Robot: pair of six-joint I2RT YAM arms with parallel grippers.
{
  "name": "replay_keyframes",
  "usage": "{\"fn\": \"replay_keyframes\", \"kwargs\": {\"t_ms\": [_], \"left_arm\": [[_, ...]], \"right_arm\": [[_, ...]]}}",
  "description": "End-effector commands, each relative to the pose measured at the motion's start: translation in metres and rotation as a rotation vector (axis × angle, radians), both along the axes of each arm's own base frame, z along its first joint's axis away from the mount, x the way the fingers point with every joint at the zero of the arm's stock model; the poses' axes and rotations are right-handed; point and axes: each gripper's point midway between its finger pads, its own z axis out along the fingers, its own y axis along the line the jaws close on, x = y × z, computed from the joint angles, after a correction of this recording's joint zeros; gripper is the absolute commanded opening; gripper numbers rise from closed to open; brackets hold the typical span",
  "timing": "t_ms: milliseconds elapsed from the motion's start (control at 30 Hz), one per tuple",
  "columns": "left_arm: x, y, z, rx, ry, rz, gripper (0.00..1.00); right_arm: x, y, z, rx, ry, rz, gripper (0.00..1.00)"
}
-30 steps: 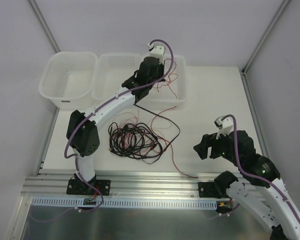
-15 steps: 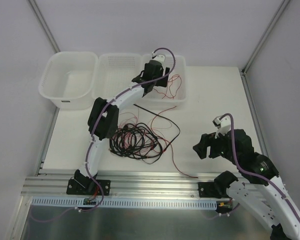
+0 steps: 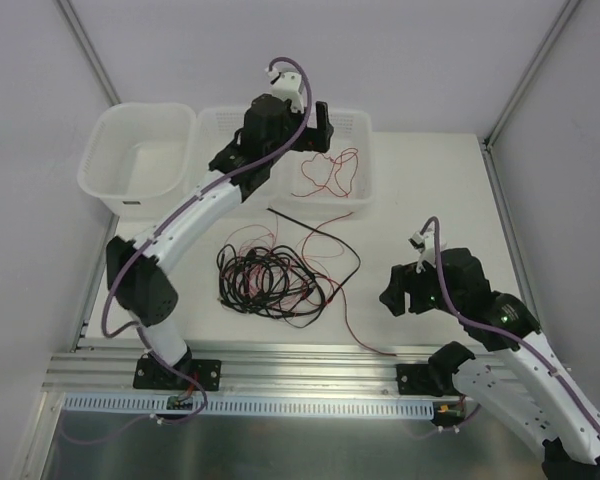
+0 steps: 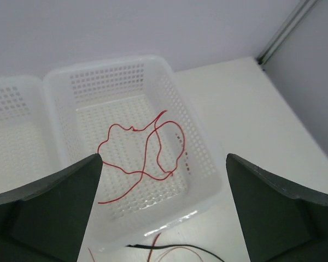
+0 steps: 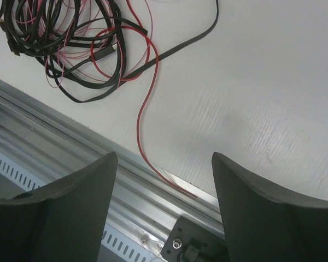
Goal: Untangle the cables
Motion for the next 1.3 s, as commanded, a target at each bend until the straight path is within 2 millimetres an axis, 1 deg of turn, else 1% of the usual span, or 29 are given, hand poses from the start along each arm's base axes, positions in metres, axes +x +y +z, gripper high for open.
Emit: {"fn": "replay_keyframes", "kwargs": {"t_ms": [0,33,67,100,133,167,200,233,267,300,333,367,400,433,467,500,533,567,600,667,700,733,767,900,933,1000,1067,1133,1267], "left_arm": [[-0.058,0.011,0.049,-0.098,-0.041,-0.056,0.99],[-0.069,0.015,0.026,-0.089,0.013,-0.055,0.99],[-0.086,0.023,0.037,-0.113,0.005,-0.062,0.99],[-0.096,0.027,0.031,-0.123,0.025,-0.062,0.99],[-0.114,0.036,0.018,-0.114,0.050,-0.065,0.99],[-0.122,0.042,0.010,-0.109,0.064,-0.057,0.99],[-0.136,0.047,-0.020,-0.080,0.126,-0.055,0.99],[-0.150,0.055,-0.017,-0.092,0.120,-0.059,0.99],[-0.160,0.059,-0.027,-0.084,0.141,-0.060,0.99],[-0.173,0.064,-0.057,-0.057,0.209,-0.055,0.99],[-0.185,0.070,-0.056,-0.074,0.207,-0.059,0.99],[-0.192,0.075,-0.066,-0.069,0.230,-0.055,0.99],[-0.203,0.080,-0.092,-0.057,0.286,-0.046,0.99],[-0.213,0.085,-0.095,-0.066,0.291,-0.049,0.99],[-0.219,0.089,-0.105,-0.063,0.313,-0.042,0.99],[-0.227,0.094,-0.125,-0.057,0.358,-0.029,0.99],[-0.234,0.099,-0.130,-0.063,0.370,-0.022,0.99],[-0.238,0.102,-0.138,-0.066,0.389,-0.015,0.99],[-0.245,0.107,-0.156,-0.066,0.430,0.001,0.99],[-0.252,0.111,-0.166,-0.078,0.453,0.012,0.99],[-0.257,0.115,-0.180,-0.073,0.482,0.024,0.99],[-0.260,0.116,-0.185,-0.073,0.492,0.027,0.99],[-0.262,0.117,-0.190,-0.072,0.505,0.034,0.99],[-0.267,0.125,-0.217,-0.030,0.560,0.072,0.99],[-0.267,0.126,-0.224,-0.012,0.577,0.080,0.99],[-0.266,0.126,-0.229,-0.001,0.592,0.090,0.99],[-0.265,0.128,-0.236,0.013,0.610,0.109,0.99],[-0.265,0.129,-0.242,0.031,0.624,0.119,0.99],[-0.263,0.132,-0.249,0.060,0.635,0.142,0.99]], "right_arm": [[0.001,0.012,-0.008,0.011,0.045,0.039,0.74],[0.002,0.014,-0.009,0.011,0.049,0.044,0.72],[0.002,0.017,-0.014,-0.001,0.074,0.056,0.72],[0.003,0.021,-0.015,-0.001,0.080,0.066,0.69],[0.003,0.023,-0.016,-0.007,0.083,0.076,0.68],[0.004,0.025,-0.019,-0.016,0.088,0.079,0.68],[0.008,0.028,-0.021,-0.025,0.096,0.081,0.65],[0.008,0.031,-0.024,-0.035,0.098,0.094,0.64],[0.009,0.033,-0.026,-0.046,0.100,0.097,0.64],[0.013,0.037,-0.031,-0.062,0.115,0.099,0.62],[0.013,0.042,-0.034,-0.072,0.122,0.115,0.62],[0.014,0.045,-0.037,-0.083,0.129,0.112,0.61],[0.017,0.049,-0.038,-0.090,0.127,0.114,0.60],[0.017,0.056,-0.044,-0.114,0.142,0.134,0.59],[0.019,0.059,-0.048,-0.131,0.142,0.130,0.59],[0.021,0.064,-0.049,-0.135,0.137,0.134,0.59],[0.019,0.071,-0.056,-0.158,0.155,0.157,0.58],[0.024,0.071,-0.058,-0.181,0.142,0.137,0.58],[0.026,0.076,-0.059,-0.183,0.137,0.141,0.55],[0.024,0.087,-0.068,-0.215,0.154,0.167,0.54],[0.026,0.093,-0.070,-0.220,0.147,0.175,0.53],[0.023,0.099,-0.072,-0.233,0.141,0.198,0.52],[0.025,0.104,-0.074,-0.251,0.140,0.202,0.50],[0.030,0.125,-0.075,-0.245,0.107,0.246,0.46],[0.033,0.127,-0.076,-0.253,0.103,0.248,0.45],[0.044,0.120,-0.080,-0.327,0.091,0.194,0.37],[0.054,0.112,-0.085,-0.396,0.079,0.151,0.35],[0.056,0.111,-0.090,-0.417,0.084,0.138,0.34],[0.056,0.111,-0.109,-0.453,0.126,0.125,0.34]]}}
